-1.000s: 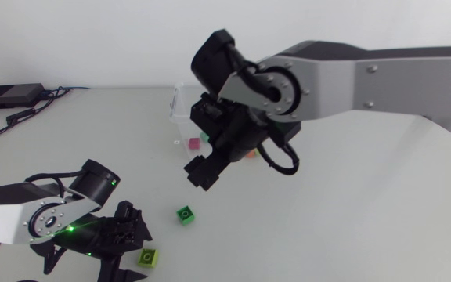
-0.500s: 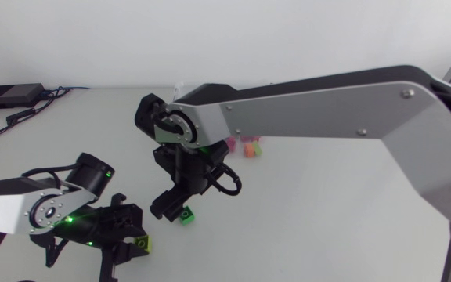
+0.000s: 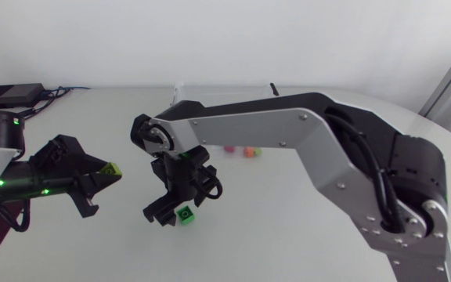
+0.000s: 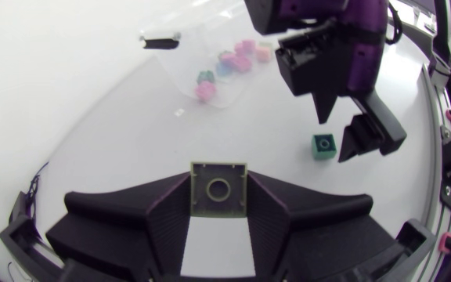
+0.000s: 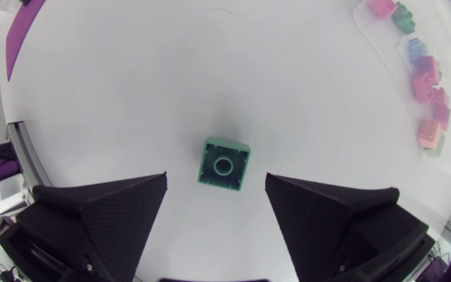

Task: Pick up the duplo bricks and place them in the container

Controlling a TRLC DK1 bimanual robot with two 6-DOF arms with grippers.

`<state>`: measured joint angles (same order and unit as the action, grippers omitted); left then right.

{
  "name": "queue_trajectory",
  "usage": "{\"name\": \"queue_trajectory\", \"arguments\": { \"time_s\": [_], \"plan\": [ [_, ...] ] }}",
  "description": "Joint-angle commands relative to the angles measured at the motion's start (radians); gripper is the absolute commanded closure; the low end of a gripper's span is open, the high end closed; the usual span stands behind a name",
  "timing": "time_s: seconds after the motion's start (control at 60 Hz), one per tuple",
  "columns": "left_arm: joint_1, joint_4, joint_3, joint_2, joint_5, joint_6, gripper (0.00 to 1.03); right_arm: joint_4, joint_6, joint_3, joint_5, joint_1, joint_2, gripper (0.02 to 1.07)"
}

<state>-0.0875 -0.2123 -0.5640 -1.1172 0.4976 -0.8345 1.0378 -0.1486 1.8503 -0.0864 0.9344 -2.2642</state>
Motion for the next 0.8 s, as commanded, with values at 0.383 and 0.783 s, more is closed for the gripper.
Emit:
{"name": "queue_trajectory", "arguments": {
  "time_s": [0.383,0.783],
  "plan": [
    [-0.055,0.195,0.004,0.161,0.013,0.301,0.90,0.024,-0.065,0.064,0.001,0.003,-0.098,0.63],
    [0.000,0.349,-0.105,0.051,-0.097,0.505,0.90,-0.028,-0.062,-0.003,0.042,-0.040,0.014,0.87]
  ]
}}
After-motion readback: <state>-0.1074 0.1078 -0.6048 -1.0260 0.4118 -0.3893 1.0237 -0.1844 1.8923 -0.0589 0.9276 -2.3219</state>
